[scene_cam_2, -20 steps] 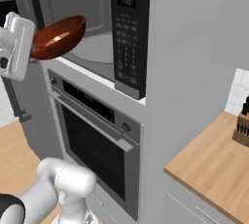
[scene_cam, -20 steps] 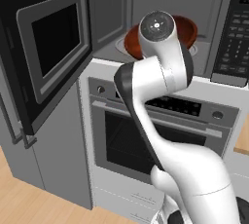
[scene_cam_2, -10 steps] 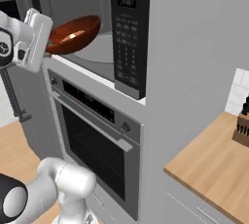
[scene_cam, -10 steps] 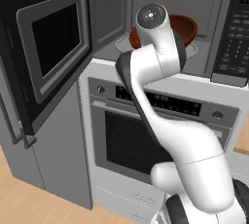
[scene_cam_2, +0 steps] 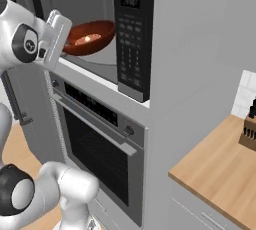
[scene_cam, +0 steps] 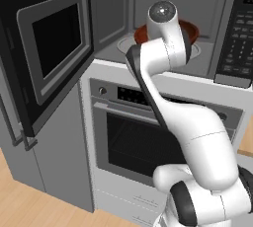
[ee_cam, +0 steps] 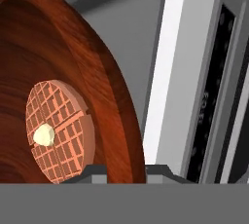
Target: Open the microwave, place the bowl with waffle inside the microwave, then close the microwave door and turn it on.
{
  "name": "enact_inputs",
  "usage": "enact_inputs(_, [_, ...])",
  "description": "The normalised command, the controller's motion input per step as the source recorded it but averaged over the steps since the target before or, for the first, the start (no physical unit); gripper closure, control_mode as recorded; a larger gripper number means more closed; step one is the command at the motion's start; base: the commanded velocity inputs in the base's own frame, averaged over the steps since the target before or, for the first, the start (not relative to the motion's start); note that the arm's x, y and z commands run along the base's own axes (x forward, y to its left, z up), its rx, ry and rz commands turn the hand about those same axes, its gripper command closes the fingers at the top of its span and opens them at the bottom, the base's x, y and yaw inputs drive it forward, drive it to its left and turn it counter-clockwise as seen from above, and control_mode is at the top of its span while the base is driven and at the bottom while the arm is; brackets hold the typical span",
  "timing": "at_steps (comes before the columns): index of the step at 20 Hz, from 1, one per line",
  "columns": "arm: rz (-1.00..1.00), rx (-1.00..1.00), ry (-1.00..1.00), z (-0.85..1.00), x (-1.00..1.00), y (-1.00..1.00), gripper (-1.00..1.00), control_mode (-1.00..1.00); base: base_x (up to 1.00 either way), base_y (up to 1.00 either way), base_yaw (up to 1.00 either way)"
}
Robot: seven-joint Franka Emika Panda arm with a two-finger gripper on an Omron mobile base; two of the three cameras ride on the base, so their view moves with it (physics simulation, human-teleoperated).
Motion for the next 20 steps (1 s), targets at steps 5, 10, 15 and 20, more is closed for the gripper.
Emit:
enact_inputs(5, [0.0, 0.05, 0.0, -0.29, 0.52, -0.01, 1.0, -1.0, 0.0, 0.0, 0.0])
enact_inputs(10, [0.0, 0.03, 0.0, -0.24, 0.46, -0.06, 1.0, -1.0, 0.0, 0.0, 0.0])
enact_inputs(15, [0.0, 0.01, 0.0, -0.15, 0.49, -0.18, 1.0, -1.0, 0.0, 0.0, 0.0])
enact_inputs(20, [0.0, 0.0, 0.0, -0.13, 0.57, -0.14, 1.0, -1.0, 0.0, 0.0, 0.0])
